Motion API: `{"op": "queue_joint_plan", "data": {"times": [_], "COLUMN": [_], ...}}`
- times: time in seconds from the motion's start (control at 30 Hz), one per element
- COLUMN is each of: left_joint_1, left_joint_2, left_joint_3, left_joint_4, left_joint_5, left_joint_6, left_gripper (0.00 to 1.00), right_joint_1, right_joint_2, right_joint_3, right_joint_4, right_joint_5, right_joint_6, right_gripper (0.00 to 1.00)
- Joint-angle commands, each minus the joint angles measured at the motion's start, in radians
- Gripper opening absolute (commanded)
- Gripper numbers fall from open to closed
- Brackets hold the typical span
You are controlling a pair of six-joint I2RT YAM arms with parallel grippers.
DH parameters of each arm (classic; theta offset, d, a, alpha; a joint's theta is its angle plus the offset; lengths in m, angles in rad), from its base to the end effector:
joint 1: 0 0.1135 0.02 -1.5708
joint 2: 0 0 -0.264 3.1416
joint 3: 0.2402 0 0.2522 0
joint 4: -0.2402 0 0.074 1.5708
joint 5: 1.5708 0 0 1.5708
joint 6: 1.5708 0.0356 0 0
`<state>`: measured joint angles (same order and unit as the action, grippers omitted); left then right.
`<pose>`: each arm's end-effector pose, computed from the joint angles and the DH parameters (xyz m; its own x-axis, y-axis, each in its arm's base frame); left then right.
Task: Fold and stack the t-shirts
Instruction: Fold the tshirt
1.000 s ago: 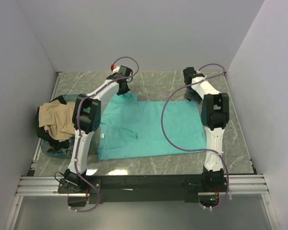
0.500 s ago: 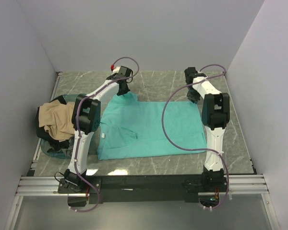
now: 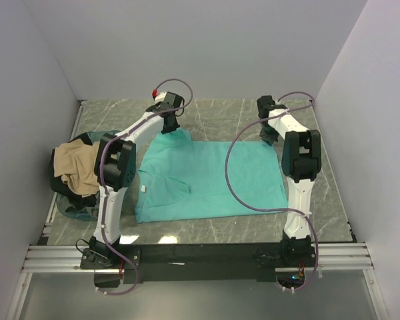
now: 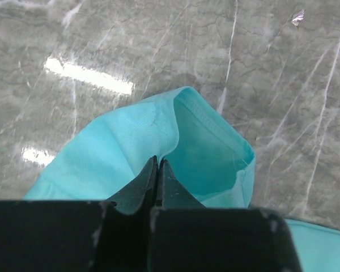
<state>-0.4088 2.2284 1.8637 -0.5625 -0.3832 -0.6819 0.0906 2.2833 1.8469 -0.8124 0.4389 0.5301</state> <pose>0.4603 -0.1849 0.2055 -0.6725 -0.3457 -0.6544 -0.3362 0.9304 -0.1460 0.4730 0.0278 0.1633 -0.7887 0.3879 -0.4769 0.5226 0.8317 -0.1878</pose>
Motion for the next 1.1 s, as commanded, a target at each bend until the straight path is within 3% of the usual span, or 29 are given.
{"op": "queue_joint_plan", "data": {"times": [0.0, 0.63, 1.07], "left_joint_1": [-0.013, -0.070, -0.145], "left_joint_2": [-0.088, -0.354, -0.590], "left_joint_3": [-0.032, -0.337, -0.603], "left_joint_4": [0.007, 0.023, 0.026], "left_joint_5": [-0.036, -0.085, -0.132], "left_joint_6": [-0.037, -0.134, -0.209], "left_gripper": [0.00, 0.00, 0.00], "right_joint_1": [-0.008, 0.015, 0.023], "right_joint_2": [-0.111, -0.424, -0.564], "right_joint_3": [-0.060, -0.420, -0.546], "right_joint_4": [0.041, 0.220, 0.245], "right_joint_5": [0.006, -0.026, -0.012], "right_joint_6": [0.008, -0.002, 0.008], "right_gripper": [0.00, 0.00, 0.00]}}
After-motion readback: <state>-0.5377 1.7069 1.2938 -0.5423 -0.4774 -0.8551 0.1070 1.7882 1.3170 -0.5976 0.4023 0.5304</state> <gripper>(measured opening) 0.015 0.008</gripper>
